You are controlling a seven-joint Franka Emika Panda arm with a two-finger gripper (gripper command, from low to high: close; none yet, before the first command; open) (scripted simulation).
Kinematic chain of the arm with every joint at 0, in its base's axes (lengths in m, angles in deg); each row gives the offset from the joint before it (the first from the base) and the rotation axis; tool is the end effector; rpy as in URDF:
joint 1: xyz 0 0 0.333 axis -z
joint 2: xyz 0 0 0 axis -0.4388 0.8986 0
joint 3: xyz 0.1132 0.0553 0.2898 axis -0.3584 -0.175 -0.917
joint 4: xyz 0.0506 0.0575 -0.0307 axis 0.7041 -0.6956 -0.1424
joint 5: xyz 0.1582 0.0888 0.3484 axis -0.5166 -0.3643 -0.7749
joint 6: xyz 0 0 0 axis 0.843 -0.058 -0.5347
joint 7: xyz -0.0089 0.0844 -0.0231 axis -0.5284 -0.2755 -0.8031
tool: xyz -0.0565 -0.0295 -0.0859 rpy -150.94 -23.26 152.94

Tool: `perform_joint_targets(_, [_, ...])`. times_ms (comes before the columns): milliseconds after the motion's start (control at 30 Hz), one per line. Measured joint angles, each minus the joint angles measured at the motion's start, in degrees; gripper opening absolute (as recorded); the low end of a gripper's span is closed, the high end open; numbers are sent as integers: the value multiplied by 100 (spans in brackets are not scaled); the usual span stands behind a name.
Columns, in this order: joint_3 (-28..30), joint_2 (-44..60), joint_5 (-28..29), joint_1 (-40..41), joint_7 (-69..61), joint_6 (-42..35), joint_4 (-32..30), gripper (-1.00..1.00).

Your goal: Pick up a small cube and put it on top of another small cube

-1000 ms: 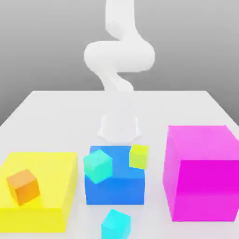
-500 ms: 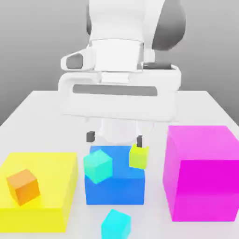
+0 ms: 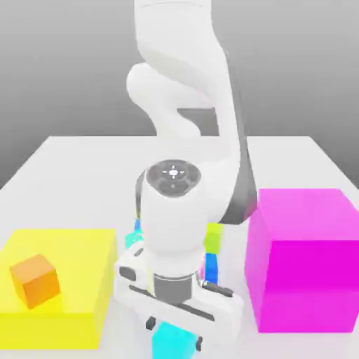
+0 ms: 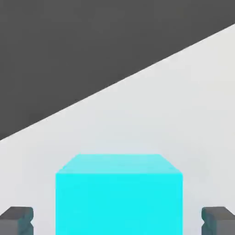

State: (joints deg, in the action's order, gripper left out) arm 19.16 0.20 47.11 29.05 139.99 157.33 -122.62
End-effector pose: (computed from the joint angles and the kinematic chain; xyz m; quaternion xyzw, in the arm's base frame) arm 0.4836 -0.0073 0.1403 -0.8118 0.5840 -0.0002 0.0003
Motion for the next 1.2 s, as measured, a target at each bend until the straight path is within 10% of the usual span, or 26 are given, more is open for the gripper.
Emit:
perform_joint_targets(967, [541, -4707, 48, 356, -2874, -3057, -1422, -100])
perform_joint_targets(1167, [508, -4107, -106, 281, -3015, -2111, -1994, -100])
perform_joint_targets(1200, [525, -4014, -99, 266, -3011, -1980, -2036, 100])
